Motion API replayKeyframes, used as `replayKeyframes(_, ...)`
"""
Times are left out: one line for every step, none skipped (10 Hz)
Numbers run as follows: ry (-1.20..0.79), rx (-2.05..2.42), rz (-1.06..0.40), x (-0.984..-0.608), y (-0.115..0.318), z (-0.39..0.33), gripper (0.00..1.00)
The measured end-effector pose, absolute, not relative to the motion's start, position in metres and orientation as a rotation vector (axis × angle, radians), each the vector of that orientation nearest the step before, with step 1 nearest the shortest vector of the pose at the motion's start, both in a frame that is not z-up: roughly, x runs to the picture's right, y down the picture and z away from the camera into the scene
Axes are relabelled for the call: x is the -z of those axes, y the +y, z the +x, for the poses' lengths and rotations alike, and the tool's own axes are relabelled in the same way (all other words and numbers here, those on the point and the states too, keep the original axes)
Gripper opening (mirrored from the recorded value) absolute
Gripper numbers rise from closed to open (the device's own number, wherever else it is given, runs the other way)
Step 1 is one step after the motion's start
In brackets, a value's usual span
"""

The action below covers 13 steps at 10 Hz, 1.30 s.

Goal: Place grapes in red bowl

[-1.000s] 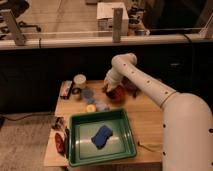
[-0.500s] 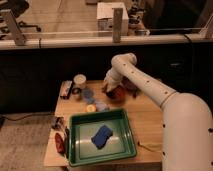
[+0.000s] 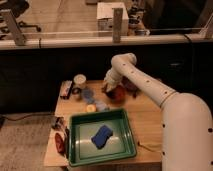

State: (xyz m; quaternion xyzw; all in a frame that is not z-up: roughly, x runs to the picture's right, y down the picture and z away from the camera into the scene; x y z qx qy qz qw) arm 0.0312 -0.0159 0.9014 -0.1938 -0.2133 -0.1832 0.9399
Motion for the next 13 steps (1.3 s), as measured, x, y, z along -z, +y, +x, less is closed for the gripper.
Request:
replayKeyframes(-0.437,0.376,-0.396,-0.9014,-0.0158,0.0311,0.18)
replayKeyframes(-0.438,0.378,-0.395,-0.9011,-0.016,0.0311,0.18)
replayKeyframes(-0.439,0.38,-0.395,-0.9009,-0.0159,0.0306,0.18)
replayKeyframes(-0.441,0.382,-0.395,-0.901,-0.0153,0.0303,0.18)
replayKeyframes(-0.442,0.384,-0.395,-0.9009,-0.0154,0.0303,0.18)
replayKeyframes(-0.442,0.385,-0.395,-0.9009,-0.0154,0.0303,0.18)
replayKeyframes(-0.444,0.388,-0.394,-0.9008,-0.0155,0.03,0.18)
replayKeyframes(-0.445,0.389,-0.394,-0.9007,-0.0156,0.0297,0.18)
replayKeyframes(-0.445,0.391,-0.394,-0.9006,-0.0156,0.0295,0.18)
replayKeyframes(-0.448,0.393,-0.396,-0.901,-0.0145,0.0288,0.18)
replayKeyframes(-0.449,0.395,-0.395,-0.9007,-0.0149,0.0284,0.18)
replayKeyframes(-0.45,0.396,-0.395,-0.9007,-0.0149,0.0281,0.18)
replayKeyframes(-0.451,0.399,-0.394,-0.9005,-0.0152,0.0285,0.18)
